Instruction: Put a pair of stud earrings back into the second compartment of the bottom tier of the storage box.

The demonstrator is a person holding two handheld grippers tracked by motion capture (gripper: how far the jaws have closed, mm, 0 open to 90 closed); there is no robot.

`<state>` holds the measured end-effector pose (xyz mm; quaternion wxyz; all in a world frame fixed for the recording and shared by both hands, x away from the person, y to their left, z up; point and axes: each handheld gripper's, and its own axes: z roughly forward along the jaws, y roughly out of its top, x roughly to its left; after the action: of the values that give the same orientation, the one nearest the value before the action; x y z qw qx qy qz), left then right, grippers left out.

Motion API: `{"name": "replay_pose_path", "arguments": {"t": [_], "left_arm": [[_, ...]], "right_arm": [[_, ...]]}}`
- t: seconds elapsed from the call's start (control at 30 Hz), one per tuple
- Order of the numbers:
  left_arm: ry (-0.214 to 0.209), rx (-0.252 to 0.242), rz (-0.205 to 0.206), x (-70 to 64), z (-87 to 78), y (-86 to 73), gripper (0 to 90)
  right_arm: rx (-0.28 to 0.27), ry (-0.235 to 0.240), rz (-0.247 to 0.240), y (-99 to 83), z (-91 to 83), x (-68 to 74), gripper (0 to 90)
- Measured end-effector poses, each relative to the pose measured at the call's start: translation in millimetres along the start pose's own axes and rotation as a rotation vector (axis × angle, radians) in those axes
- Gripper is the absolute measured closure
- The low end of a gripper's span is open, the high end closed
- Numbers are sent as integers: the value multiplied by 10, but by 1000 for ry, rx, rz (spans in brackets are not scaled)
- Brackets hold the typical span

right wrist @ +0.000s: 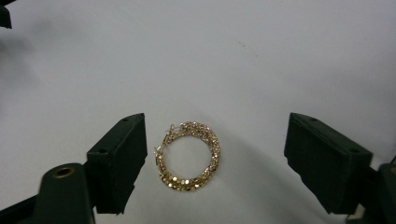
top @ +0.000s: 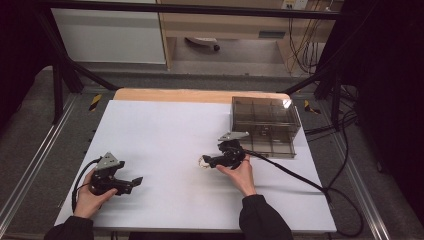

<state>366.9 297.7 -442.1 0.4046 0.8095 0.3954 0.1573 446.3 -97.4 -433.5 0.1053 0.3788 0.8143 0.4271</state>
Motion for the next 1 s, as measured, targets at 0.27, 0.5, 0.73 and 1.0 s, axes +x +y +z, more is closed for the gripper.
{"name": "replay_pose_path", "arguments": {"t": [0.27, 0.5, 0.73, 1.0], "left_arm": [[0, -1, -1, 1, -2, 1, 39], [-1, 5, 5, -1, 1, 0, 39], [-1, 7, 6, 1, 2, -1, 39], [-1, 7, 8, 1, 0, 0, 39]], "right_arm": [[20, -6, -25, 12, 94, -5, 459], [61, 0, -27, -17, 160, -28, 624], [82, 16, -17, -38, 199, -35, 750], [101, 19, -4, -59, 230, -39, 844]]}}
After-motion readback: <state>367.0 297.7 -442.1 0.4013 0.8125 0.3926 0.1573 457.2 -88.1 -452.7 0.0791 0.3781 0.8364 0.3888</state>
